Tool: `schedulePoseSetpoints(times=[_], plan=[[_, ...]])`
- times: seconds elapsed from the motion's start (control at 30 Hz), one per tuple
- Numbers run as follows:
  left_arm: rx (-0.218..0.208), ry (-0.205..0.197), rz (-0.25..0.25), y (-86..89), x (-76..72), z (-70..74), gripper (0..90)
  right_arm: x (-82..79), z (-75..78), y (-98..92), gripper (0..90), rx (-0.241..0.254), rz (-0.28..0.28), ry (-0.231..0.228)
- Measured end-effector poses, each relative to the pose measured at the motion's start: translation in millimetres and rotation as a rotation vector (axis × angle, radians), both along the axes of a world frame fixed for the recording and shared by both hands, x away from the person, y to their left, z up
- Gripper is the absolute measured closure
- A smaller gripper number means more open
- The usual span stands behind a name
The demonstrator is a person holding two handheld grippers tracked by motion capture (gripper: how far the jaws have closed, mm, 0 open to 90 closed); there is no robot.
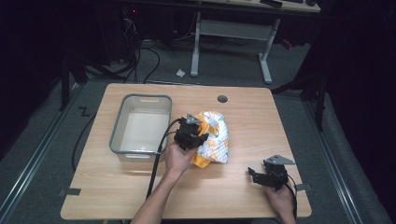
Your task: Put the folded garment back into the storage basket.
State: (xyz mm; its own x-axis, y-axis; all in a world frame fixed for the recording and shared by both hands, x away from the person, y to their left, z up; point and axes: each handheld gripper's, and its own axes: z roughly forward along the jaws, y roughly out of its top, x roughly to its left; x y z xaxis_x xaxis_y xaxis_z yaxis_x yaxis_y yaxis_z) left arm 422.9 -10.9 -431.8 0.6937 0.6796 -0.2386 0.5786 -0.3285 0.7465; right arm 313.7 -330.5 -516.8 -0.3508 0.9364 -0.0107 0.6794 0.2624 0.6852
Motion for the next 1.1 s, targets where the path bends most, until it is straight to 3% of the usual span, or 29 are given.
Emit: schedulePoseSetpoints(times=[0.43,1.0,1.1], plan=[[-0.048,0.003,-0.001,14.9,-0.9,9.9,75.5,0.0,0.0,0.0,23.8,0.000,0.000,0.000],[-0.072,-0.030,0.034,41.2,1.6,30.8,75.4,0.1,0.0,0.0,23.8,0.000,-0.001,0.000],[-0.097,-0.022,0.039,49.1,2.3,35.4,75.4,0.1,-0.1,-0.1,23.8,0.000,-0.001,0.000]])
